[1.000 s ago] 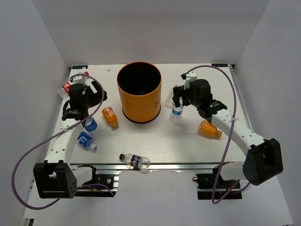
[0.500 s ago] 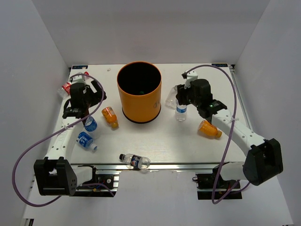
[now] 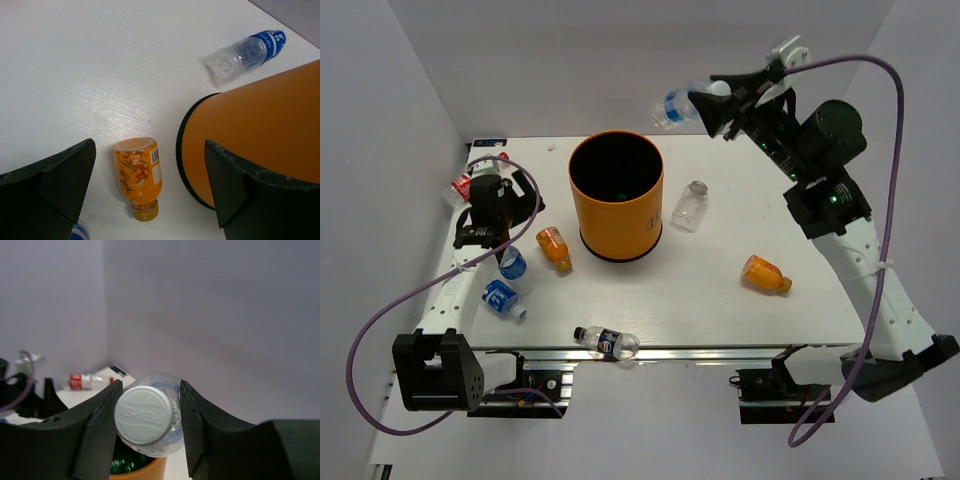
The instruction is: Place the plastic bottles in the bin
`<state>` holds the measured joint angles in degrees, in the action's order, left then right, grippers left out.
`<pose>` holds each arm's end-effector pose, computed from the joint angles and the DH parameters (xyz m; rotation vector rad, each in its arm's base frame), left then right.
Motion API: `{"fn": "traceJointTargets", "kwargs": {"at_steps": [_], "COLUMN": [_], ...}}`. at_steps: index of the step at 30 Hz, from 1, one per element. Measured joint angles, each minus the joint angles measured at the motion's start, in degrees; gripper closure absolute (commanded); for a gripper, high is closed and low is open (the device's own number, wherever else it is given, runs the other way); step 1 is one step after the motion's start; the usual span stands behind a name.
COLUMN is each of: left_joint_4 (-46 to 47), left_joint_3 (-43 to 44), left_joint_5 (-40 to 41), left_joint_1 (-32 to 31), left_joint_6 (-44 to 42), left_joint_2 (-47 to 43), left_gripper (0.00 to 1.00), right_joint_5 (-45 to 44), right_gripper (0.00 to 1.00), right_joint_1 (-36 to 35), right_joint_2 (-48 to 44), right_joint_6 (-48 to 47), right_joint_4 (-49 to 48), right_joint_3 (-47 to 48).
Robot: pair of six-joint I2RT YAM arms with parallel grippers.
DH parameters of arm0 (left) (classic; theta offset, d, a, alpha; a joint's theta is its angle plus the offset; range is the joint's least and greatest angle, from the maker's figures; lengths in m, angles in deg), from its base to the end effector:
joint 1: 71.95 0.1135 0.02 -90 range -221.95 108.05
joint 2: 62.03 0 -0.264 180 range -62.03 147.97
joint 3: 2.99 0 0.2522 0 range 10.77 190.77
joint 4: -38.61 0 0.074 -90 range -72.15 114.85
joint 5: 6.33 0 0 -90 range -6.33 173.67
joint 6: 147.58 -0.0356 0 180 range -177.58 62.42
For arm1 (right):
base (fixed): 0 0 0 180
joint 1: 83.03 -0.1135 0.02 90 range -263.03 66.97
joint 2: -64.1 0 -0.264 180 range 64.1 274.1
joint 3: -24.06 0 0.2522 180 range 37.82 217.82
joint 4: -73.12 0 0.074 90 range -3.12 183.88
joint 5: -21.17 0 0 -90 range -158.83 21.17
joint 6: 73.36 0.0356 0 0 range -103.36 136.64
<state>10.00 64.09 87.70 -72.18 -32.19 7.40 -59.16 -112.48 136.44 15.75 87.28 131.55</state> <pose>0.2731 0.0014 0.2940 -0.5018 2.0552 -0.1930 0.2130 0.1271 0.5493 -0.4634 1.1363 0.5369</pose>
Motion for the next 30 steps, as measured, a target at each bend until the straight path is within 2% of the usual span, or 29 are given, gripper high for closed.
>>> {"fn": "traceJointTargets", "kwargs": {"at_steps": [3,6,7,9,10,13,15,21,25,30], "left_joint_4": [-0.2,-0.2,-0.2,-0.3,-0.4,-0.8,-1.6,-3.6,-4.8,-7.0], "left_joint_3": [0.0,0.0,0.0,0.0,0.1,0.3,0.9,4.7,6.8,12.5], "left_joint_5": [0.4,1.4,1.7,2.5,2.8,3.4,4.6,6.4,6.5,7.1], "left_joint_1": [0.0,0.0,0.0,0.0,0.0,0.0,0.0,0.0,0.0,-1.2], "left_joint_6": [0.2,0.6,0.8,1.0,1.1,1.8,2.5,3.5,3.8,3.8], "left_joint_2": [0.0,0.0,0.0,0.0,0.0,0.4,1.0,3.9,5.5,8.3], "left_gripper": [0.02,0.02,0.02,0.02,0.02,0.02,0.02,0.02,0.02,0.02], "right_joint_5": [5.1,8.3,8.8,9.6,9.8,10.1,10.4,10.5,7.3,-1.0], "right_gripper": [0.72,0.67,0.61,0.54,0.42,0.2,0.11,0.11,0.11,0.11], "right_joint_1": [-2.0,-3.7,-4.2,-5.0,-5.3,-5.8,-5.9,-5.9,-5.8,-4.7], "right_joint_2": [5.1,9.6,10.8,13.7,15.2,19.1,20.6,19.1,11.8,0.3], "right_joint_6": [0.1,0.3,0.3,0.5,0.4,0.4,0.0,-0.8,-0.8,-0.1], "right_joint_4": [-1.9,-2.1,-2.1,-1.0,0.1,3.6,5.3,6.5,4.9,1.9], "right_joint_3": [6.6,7.4,6.7,5.0,4.4,3.8,3.8,3.2,-3.0,-11.9]}}
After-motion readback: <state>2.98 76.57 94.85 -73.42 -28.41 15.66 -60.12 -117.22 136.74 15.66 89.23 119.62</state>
